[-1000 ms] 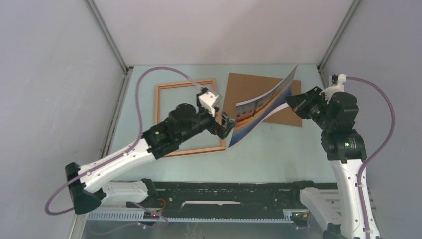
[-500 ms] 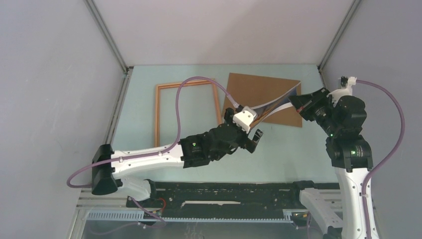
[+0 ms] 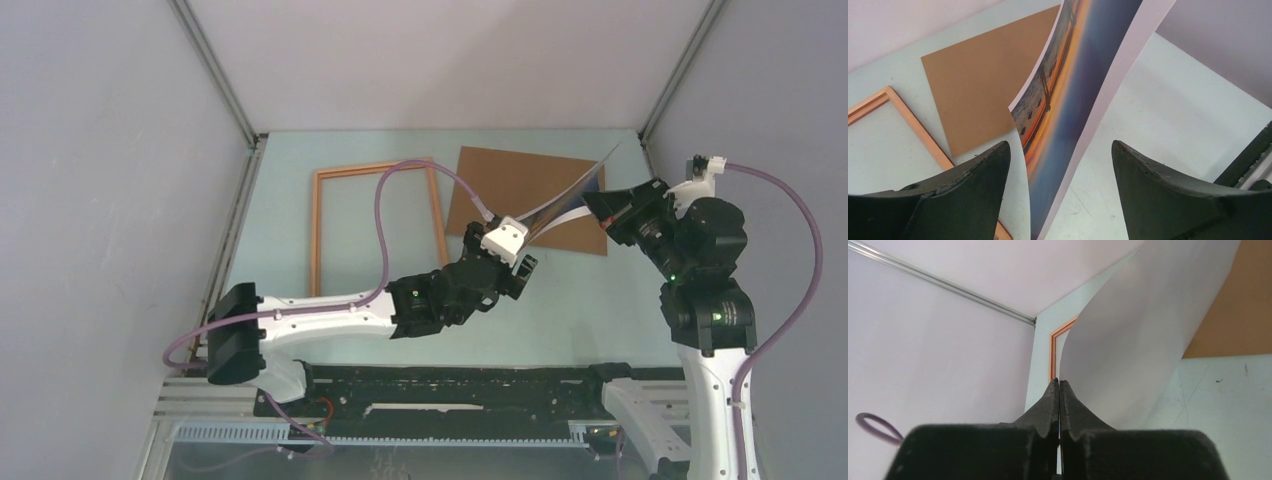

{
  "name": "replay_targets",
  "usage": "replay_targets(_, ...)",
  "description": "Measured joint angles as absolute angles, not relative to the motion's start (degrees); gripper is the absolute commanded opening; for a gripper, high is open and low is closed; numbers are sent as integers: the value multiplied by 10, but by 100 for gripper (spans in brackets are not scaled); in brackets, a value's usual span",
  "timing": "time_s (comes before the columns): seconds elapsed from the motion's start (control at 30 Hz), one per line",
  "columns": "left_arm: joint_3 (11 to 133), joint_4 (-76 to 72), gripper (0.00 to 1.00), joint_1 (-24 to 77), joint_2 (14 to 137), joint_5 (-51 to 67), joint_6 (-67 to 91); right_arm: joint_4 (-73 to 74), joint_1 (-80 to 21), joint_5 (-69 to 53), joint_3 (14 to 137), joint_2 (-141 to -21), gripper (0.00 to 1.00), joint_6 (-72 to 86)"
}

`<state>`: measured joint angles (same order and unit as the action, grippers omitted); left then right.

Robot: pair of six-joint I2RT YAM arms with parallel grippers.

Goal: Put the photo into the frame
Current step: Pick up the photo at the center of the board.

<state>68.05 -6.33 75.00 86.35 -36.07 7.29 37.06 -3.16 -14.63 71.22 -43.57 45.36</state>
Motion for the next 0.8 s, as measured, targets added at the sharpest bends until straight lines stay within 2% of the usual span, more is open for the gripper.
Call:
replay_targets(0.2, 682, -80, 52, 750, 881, -359, 64, 371, -32, -157, 715, -427, 0, 458)
replay_targets(0.33, 703, -81, 39, 750, 905, -359, 52, 372, -32, -160, 716, -425, 0, 460)
replay_targets(0.57, 713, -81, 1, 750, 912, -370, 34, 375, -32, -165, 716, -417, 0, 458)
replay_targets(0.63, 718, -75, 0, 750, 912, -371, 29, 375, -32, -166, 717, -417, 8, 455)
replay_targets(0.67, 721, -71, 0, 750, 911, -372, 29, 375, -32, -166, 719, -417, 15, 452)
replay_targets(0.73, 723, -64, 0, 750, 907, -373, 28, 376, -32, -167, 722, -417, 41, 446)
replay_targets(0.8, 723, -51, 0, 750, 896, -373, 27, 376, -32, -169, 728, -417, 62, 432)
